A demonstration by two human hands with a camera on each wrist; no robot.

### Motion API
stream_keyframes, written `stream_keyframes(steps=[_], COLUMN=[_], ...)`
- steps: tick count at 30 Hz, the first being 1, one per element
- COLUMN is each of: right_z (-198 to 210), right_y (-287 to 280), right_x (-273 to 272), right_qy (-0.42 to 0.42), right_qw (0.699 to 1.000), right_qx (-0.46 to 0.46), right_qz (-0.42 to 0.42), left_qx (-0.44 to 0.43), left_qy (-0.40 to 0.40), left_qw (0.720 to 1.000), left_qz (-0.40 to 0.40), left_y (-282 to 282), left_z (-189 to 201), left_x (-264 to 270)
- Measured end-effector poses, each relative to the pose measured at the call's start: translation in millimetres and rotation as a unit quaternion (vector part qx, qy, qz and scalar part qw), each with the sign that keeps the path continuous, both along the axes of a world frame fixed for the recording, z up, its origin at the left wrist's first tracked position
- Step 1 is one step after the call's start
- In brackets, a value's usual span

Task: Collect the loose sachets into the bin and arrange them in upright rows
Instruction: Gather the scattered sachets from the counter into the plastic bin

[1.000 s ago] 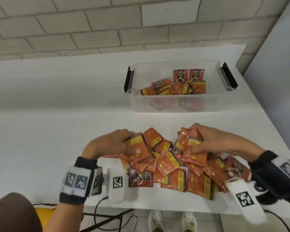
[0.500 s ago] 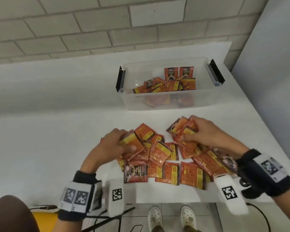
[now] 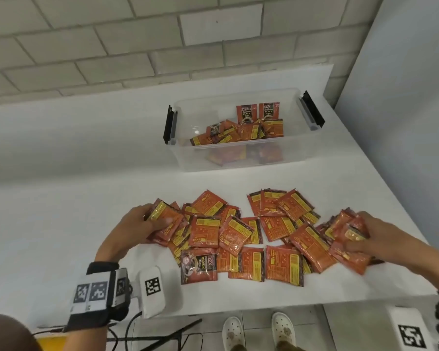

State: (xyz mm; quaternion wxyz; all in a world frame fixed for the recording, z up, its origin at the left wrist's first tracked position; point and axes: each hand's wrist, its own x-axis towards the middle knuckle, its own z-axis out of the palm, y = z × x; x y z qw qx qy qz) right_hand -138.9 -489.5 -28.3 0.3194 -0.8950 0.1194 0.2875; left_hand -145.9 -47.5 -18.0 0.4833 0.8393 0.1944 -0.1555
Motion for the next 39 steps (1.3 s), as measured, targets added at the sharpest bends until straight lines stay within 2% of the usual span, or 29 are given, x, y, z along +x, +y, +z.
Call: stream_keyframes(steps=[5,8,12,16,21,24,29,33,37,39], right_z=[-14.5,-8.7,11.1,44.2,86.0,103.3,103.0,78.0,48.3,39.1], right_y=[-2.0,-0.3,0.4,7.4,38.4,58.6,96.8,114.5,119.5,121.2], right_x=[5.1,6.1,10.9,28.2,72.1,110.1,181.0,224.7,246.6,250.5], right_qy=[-0.013,-0.005,-0.015,-0.054,-0.118,-0.136,-0.147,-0.127,-0.083,-0.09], right_qw=[0.999,1.0,0.999,0.989,0.959,0.943,0.922,0.942,0.946,0.944], right_qx=[-0.036,-0.019,0.029,0.114,0.245,0.3,0.349,0.306,0.307,0.311], right_qz=[0.006,-0.004,-0.038,-0.073,-0.078,-0.054,-0.073,-0.056,-0.057,-0.065], left_qx=[0.065,0.078,0.033,-0.051,-0.15,-0.164,-0.172,-0.164,-0.191,-0.159], left_qy=[-0.047,-0.067,-0.072,-0.111,-0.155,-0.17,-0.085,-0.005,0.016,0.012], left_qw=[0.997,0.994,0.996,0.992,0.976,0.971,0.981,0.986,0.981,0.987], left_qz=[0.009,0.02,0.04,0.03,-0.018,-0.019,0.006,0.002,0.02,0.011], left_y=[-3.1,-3.3,-0.2,-6.4,-30.6,-54.1,-89.3,-111.0,-115.8,-113.0], left_z=[-2.9,-1.0,6.1,36.3,79.1,93.6,85.4,69.3,49.4,39.5], left_x=[6.7,10.1,17.1,29.2,65.1,103.2,178.2,214.3,241.6,250.8])
